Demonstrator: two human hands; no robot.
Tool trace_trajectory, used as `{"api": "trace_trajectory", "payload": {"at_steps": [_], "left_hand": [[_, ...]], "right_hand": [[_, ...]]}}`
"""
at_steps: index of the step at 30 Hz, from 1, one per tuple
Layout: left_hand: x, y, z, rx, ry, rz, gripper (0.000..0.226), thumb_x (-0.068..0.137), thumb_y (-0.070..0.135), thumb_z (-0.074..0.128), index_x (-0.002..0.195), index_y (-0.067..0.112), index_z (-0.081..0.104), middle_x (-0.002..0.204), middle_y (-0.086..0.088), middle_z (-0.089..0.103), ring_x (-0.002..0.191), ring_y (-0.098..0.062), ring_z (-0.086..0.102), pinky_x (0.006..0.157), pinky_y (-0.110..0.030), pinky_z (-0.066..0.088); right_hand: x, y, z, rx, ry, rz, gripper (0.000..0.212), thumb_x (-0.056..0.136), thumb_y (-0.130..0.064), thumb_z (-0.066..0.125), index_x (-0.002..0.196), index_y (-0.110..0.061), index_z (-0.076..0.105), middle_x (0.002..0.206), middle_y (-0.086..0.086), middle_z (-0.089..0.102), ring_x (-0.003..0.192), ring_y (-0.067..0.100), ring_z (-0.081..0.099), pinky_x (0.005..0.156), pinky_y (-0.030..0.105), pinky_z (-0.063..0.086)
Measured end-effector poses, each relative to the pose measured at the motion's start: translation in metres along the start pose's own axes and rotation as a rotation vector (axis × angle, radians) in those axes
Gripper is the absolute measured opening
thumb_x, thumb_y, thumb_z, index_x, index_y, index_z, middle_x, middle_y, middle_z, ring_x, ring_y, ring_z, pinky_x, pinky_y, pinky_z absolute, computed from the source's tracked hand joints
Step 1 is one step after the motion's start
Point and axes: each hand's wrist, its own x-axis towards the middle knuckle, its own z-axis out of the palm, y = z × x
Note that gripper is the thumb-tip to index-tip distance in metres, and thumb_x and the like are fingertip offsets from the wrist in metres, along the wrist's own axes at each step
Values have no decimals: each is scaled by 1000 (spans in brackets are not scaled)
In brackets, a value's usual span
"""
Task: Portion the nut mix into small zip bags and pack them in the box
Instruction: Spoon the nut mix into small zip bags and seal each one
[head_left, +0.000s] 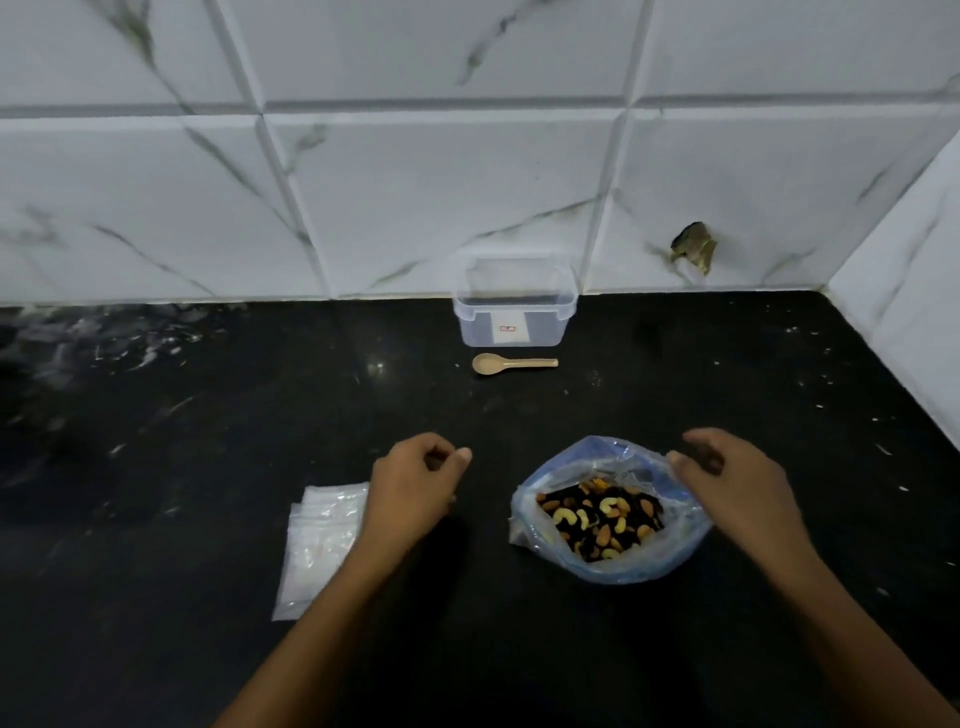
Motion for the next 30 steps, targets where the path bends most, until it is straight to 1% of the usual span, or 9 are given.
{"api": "trace_trajectory", "payload": {"at_steps": [4,7,9,11,16,19,22,25,30], "left_hand": [[-9,-40,-46,80,186,-22,6,93,31,64,91,27,69,84,10,69,78,-11,68,73,-32,56],[-21,-75,-70,115,318,-87,11,91,33,65,99,25,68,87,9,70,79,-14,69,73,-34,55],[-30,-96,-82,125,369,-158,19,91,34,66,107,24,66,95,6,71,86,-16,68,78,-34,54],[-40,-112,-88,135,392,-218,24,91,33,67,112,23,65,100,3,70,93,-17,66,82,-34,54],[-57,-147,-83,189,420,-295,27,87,35,70,110,21,68,99,3,71,93,-18,67,79,-30,50],[-60,-159,-76,200,423,-333,40,86,40,70,119,19,65,106,0,68,96,-18,64,78,-29,47],[-62,-161,-68,257,392,-367,38,84,46,70,113,21,66,108,-1,65,99,-22,63,79,-32,50],[-65,-158,-62,315,372,-386,33,83,51,68,103,25,64,103,4,59,93,-20,62,74,-33,48],[-66,-160,-56,327,359,-372,29,83,48,70,97,27,56,100,7,54,85,-16,56,70,-33,45]], "right_hand": [[-7,-40,8,20,72,-155,34,90,-27,60,123,-21,57,114,1,58,99,11,53,81,27,41],[-13,-73,26,59,29,-271,24,91,-25,60,115,-23,61,104,-4,60,90,5,54,73,21,40],[-17,-96,44,65,-30,-327,22,91,-25,60,113,-23,62,100,-6,61,89,5,56,74,21,42],[-22,-118,62,58,-94,-367,21,91,-25,60,112,-23,62,98,-7,62,89,5,57,77,22,44],[-39,-161,112,51,-268,-500,21,89,-26,64,110,-25,64,98,-8,64,87,4,59,78,23,50],[-46,-176,147,-2,-384,-517,22,87,-29,66,109,-26,65,99,-7,67,91,8,62,82,30,54],[-53,-185,180,-71,-474,-531,19,87,-27,66,106,-26,66,103,-6,68,95,13,64,83,36,55],[-60,-189,205,-128,-494,-562,27,86,-26,67,113,-21,65,109,1,67,99,20,64,84,38,54],[-64,-192,228,-245,-443,-606,33,87,-31,66,117,-18,60,120,5,55,103,27,60,83,39,51]]}}
